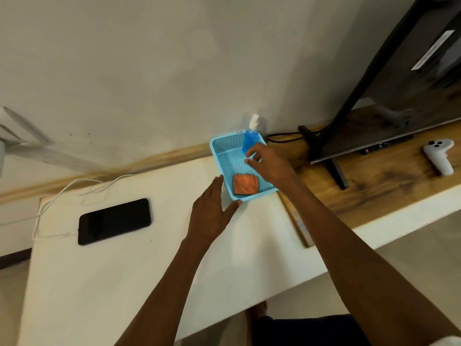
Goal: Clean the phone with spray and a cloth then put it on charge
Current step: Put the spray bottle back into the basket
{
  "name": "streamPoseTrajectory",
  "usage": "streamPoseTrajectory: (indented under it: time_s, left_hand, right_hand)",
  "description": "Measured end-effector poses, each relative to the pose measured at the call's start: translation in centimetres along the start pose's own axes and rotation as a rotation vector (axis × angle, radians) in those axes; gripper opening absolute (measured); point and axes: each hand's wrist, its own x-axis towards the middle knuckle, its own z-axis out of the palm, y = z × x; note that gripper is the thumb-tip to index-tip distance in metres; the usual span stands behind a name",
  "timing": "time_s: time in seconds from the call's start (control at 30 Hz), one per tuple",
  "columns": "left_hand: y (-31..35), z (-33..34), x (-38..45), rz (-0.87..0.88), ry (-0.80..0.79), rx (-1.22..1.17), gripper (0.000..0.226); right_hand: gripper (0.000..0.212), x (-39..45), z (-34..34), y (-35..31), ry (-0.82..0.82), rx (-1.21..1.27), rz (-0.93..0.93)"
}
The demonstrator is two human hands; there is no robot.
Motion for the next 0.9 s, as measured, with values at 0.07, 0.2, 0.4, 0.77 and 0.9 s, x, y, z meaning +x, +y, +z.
streamPoseTrajectory:
  time_s: [0.07, 0.2, 0.4, 0.77, 0.9]
  left_hand:
    - [-0.1, 0.0, 0.0, -0.009, -0.008, -0.002, 0.081]
    - [-0.4, 0.0, -0.1, -0.027, -0.022, 0.000, 0.081]
    - [-0.6, 0.1, 0.1, -0.021, -0.013, 0.016, 0.080]
    - [-0.6, 0.0, 0.1, -0.031, -0.023, 0.015, 0.079]
    - [-0.6, 0.1, 0.2, -0.043, -0.029, 0.014, 0.080]
  right_hand:
    - [0.027, -0.1, 0.8, 0.3, -0.234, -0.160, -0.071]
    - [0.035, 0.4, 2.2, 0.1, -0.396, -0.442, -0.213]
    - [0.029, 0.2, 2.2, -0.2, -0.356, -0.377, -0.262]
    - [0.024, -2.1, 0.4, -0.5, -0.099, -0.112, -0.090]
    - [0.034, -7.2, -0.5, 1.3, 0.229, -0.012, 0.037]
